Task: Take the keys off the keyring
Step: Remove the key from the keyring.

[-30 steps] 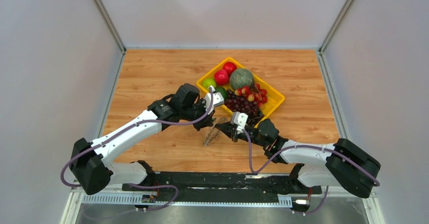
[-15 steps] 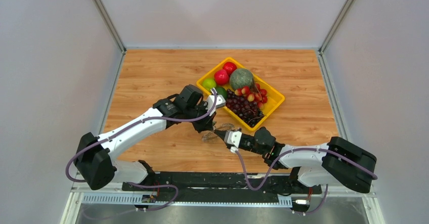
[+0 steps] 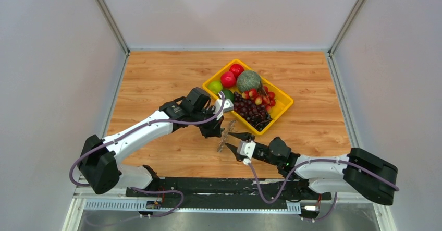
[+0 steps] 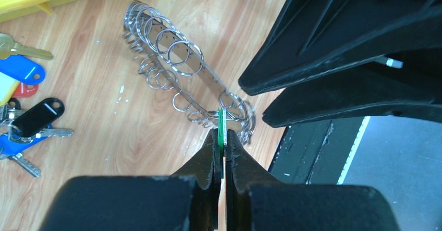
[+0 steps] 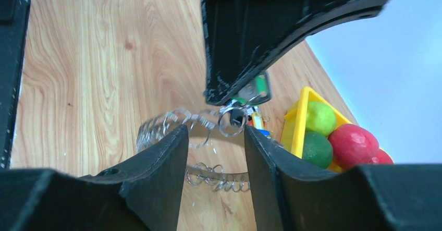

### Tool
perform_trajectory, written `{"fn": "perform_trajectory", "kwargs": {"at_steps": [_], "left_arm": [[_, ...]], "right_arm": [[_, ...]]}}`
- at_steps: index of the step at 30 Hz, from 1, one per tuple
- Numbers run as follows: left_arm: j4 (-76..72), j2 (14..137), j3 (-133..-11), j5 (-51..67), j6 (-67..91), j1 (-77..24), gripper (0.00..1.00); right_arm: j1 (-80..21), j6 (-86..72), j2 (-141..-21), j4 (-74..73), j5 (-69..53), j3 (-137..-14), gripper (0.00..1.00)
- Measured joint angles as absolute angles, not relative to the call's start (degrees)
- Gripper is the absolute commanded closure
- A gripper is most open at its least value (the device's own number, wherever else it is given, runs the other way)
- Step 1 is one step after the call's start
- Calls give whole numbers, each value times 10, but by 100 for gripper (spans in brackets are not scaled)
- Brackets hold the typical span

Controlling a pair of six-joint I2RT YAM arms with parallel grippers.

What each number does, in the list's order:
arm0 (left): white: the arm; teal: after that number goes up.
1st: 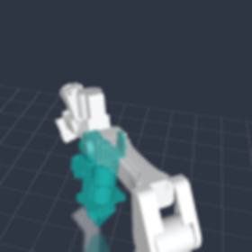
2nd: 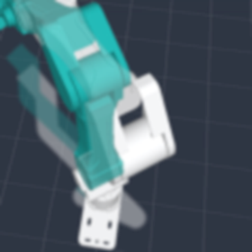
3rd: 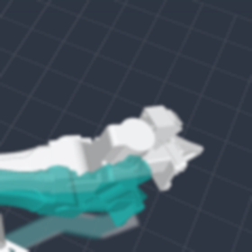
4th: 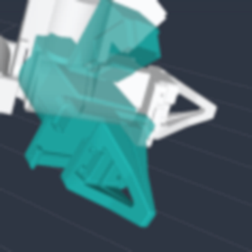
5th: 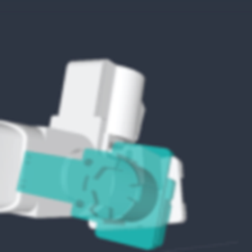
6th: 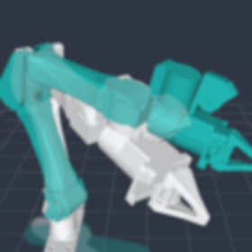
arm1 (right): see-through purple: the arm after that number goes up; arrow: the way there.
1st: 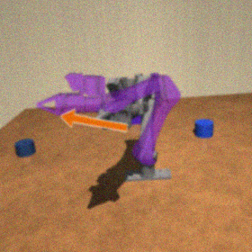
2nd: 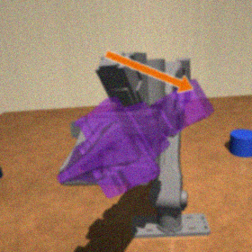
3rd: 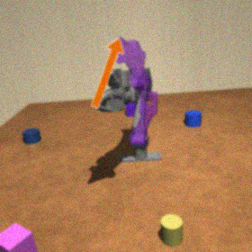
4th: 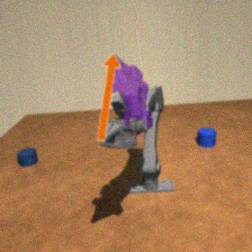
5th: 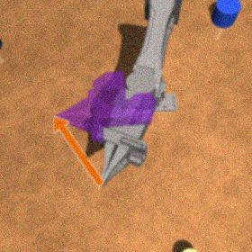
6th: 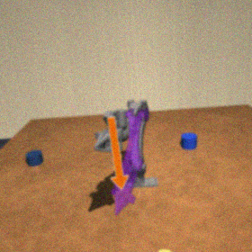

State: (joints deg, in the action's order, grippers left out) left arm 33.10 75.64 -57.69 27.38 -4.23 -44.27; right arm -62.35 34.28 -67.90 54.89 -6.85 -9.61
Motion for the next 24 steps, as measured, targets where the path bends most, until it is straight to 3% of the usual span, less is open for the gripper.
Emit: {"fn": "perform_trajectory", "kwargs": {"at_steps": [7, 24], "left_arm": [[331, 757, -577, 303, -44, -443, 100], [329, 757, -577, 328, -43, -443, 100]], "right_arm": [[-623, 255, -567, 499, -63, -91, 62], [-623, 103, -560, 350, -15, -150, 62]]}}
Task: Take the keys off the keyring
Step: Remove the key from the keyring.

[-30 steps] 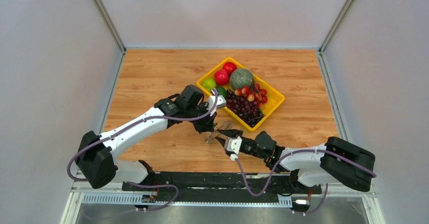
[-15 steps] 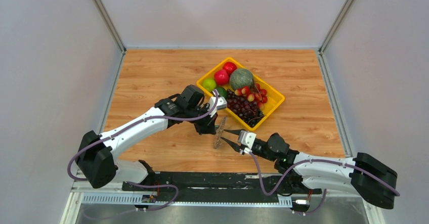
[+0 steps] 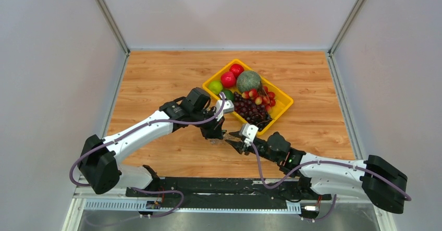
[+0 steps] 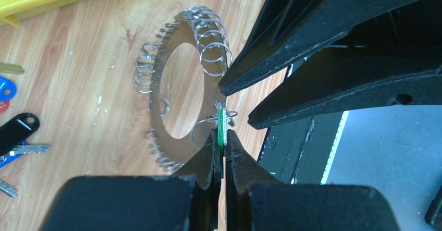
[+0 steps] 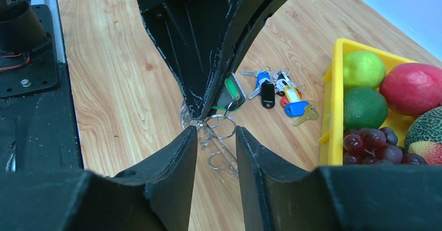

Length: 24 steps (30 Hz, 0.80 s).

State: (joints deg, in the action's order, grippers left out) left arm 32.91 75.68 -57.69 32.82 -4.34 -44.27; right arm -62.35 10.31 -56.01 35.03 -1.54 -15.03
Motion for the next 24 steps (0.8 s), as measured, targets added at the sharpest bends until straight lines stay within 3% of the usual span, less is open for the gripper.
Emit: {"fn": "perform_trajectory", "kwargs": {"at_steps": [24], "left_arm": [[329, 757, -577, 344, -44, -442, 100]], "right_arm": [[-625, 91, -622, 363, -14, -174, 63]]}}
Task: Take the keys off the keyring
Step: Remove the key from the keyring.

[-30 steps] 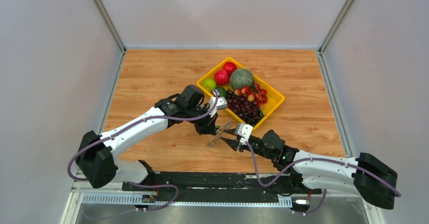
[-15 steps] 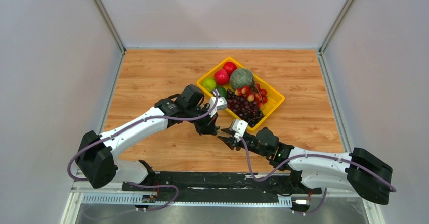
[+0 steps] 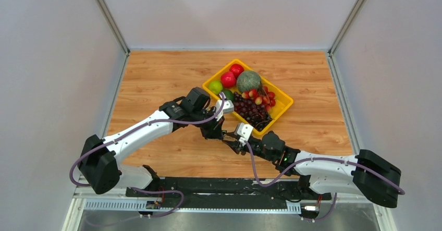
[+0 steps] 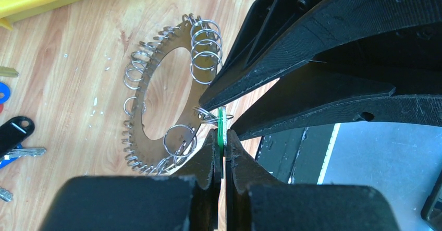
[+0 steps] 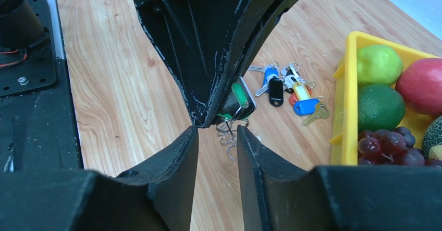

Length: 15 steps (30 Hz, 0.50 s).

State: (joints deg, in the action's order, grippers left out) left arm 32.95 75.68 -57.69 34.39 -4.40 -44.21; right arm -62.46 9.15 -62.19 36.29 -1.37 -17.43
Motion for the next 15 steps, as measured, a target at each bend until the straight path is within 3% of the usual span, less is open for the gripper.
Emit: {"fn": "perform_trajectory", "kwargs": {"at_steps": [4, 9, 11, 15], "left_arm": [[329, 757, -577, 344, -44, -441, 100], [323, 757, -577, 348, -44, -442, 100], [321, 757, -577, 349, -45, -442, 100], [312, 757, -577, 348, -47, -442, 100]], "right_arm": [[-626, 93, -628, 371, -4, -175, 59], [-628, 95, -628, 377, 3, -175, 62], [-629, 97, -628, 382, 5, -173, 67], [-632, 104, -627, 394, 4, -168, 88]]}}
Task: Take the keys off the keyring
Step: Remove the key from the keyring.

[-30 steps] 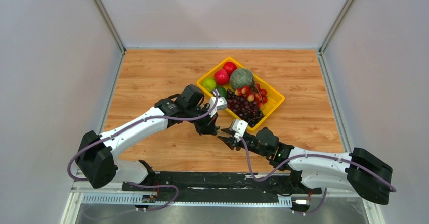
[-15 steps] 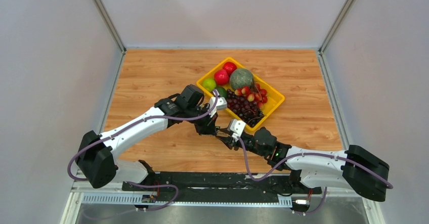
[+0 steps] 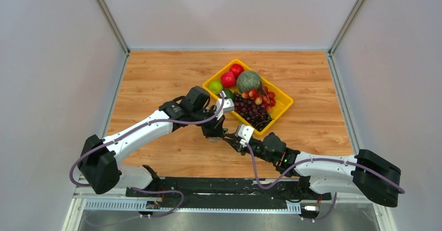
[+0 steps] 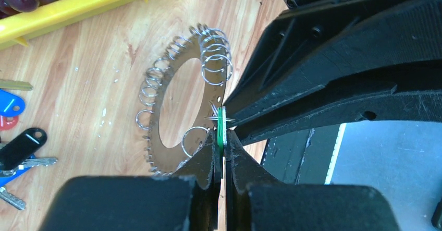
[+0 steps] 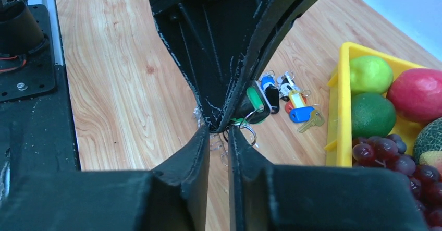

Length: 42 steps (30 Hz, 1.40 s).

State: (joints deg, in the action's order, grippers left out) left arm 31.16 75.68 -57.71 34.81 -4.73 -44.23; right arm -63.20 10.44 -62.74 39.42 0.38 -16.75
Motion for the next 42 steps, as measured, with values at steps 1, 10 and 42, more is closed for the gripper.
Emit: {"fn": "perform_trajectory", "kwargs": {"at_steps": [1, 10, 42], "left_arm": [[309, 757, -577, 348, -48, -442, 100], [315, 757, -578, 367, -45, -457, 100], [356, 730, -587, 275, -83, -502, 100]], "right_arm": [[-634, 106, -626, 397, 4, -166, 93], [-628, 125, -575, 394, 23, -138, 100], [-556, 86, -550, 222, 35, -224, 65]]}}
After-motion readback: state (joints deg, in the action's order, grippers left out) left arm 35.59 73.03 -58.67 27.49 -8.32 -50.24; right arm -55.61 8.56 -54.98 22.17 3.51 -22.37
